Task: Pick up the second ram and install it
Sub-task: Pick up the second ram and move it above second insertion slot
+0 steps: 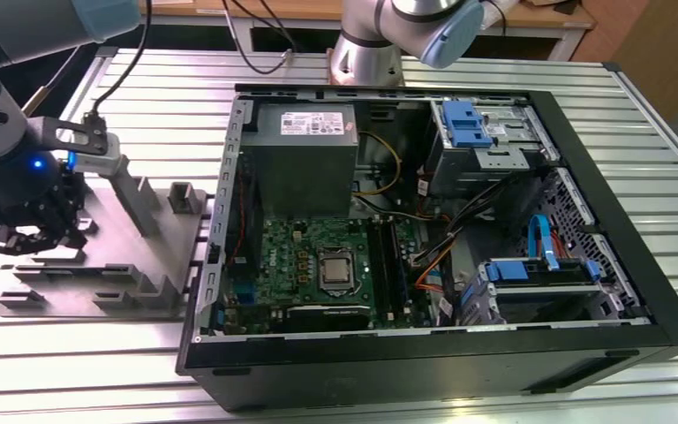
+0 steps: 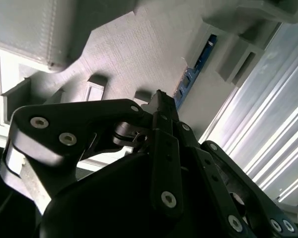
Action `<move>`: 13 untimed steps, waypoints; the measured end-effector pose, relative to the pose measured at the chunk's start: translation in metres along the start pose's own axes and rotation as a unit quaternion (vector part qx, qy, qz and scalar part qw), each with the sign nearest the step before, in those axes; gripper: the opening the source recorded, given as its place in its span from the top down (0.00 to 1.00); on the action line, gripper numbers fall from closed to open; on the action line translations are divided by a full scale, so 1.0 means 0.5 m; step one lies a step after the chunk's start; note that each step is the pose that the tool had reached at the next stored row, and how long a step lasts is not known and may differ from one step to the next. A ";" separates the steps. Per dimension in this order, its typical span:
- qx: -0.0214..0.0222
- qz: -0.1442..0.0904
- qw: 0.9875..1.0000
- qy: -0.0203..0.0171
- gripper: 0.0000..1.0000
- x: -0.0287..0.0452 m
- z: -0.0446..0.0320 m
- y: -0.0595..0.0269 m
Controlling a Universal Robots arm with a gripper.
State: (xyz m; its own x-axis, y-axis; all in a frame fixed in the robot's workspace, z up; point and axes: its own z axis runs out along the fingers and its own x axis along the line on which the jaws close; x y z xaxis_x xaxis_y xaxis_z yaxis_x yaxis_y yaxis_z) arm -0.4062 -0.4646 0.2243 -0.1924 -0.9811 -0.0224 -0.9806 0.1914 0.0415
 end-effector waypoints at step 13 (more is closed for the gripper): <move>-0.002 -0.071 0.997 0.012 0.90 0.001 0.010 0.001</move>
State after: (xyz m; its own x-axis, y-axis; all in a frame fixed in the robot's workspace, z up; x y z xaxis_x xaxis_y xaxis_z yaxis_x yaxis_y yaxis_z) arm -0.4068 -0.4650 0.2192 -0.0514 -0.9987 -0.0041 -0.9977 0.0512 0.0434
